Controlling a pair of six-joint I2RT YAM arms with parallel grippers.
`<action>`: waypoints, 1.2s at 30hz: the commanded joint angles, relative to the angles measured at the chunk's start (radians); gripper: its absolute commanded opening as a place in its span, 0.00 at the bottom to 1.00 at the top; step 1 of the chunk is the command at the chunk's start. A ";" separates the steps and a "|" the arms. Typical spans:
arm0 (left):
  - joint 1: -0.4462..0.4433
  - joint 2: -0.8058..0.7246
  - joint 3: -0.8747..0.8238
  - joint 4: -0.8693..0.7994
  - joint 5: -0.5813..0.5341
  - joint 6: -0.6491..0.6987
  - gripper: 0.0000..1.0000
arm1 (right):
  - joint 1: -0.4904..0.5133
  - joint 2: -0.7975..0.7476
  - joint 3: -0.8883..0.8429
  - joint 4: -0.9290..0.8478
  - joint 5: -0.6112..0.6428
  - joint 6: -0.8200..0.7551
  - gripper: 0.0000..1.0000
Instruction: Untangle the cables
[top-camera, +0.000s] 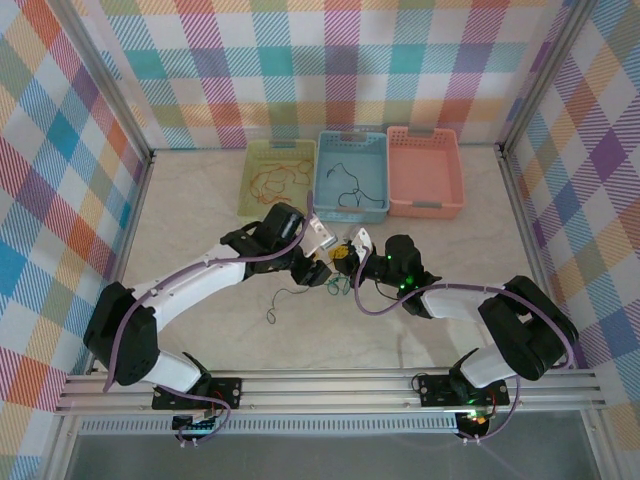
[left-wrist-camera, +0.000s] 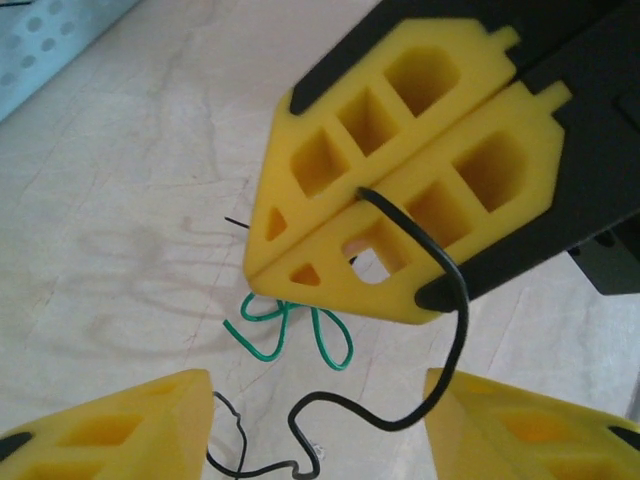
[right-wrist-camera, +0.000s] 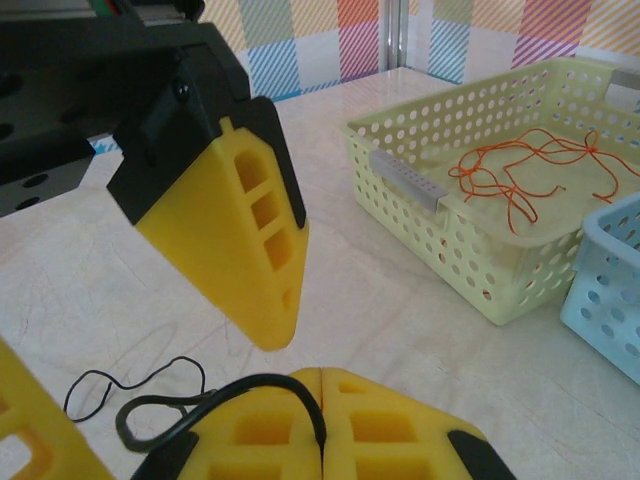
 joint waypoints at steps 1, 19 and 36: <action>0.012 0.039 0.051 -0.036 0.035 0.046 0.50 | 0.006 -0.023 -0.001 0.030 -0.027 0.008 0.00; 0.015 -0.158 -0.065 0.118 0.050 -0.054 0.00 | 0.006 -0.034 -0.006 0.035 -0.017 0.006 0.08; -0.042 -0.346 -0.039 0.151 0.352 -0.192 0.00 | 0.006 -0.025 0.000 0.024 -0.014 0.007 0.19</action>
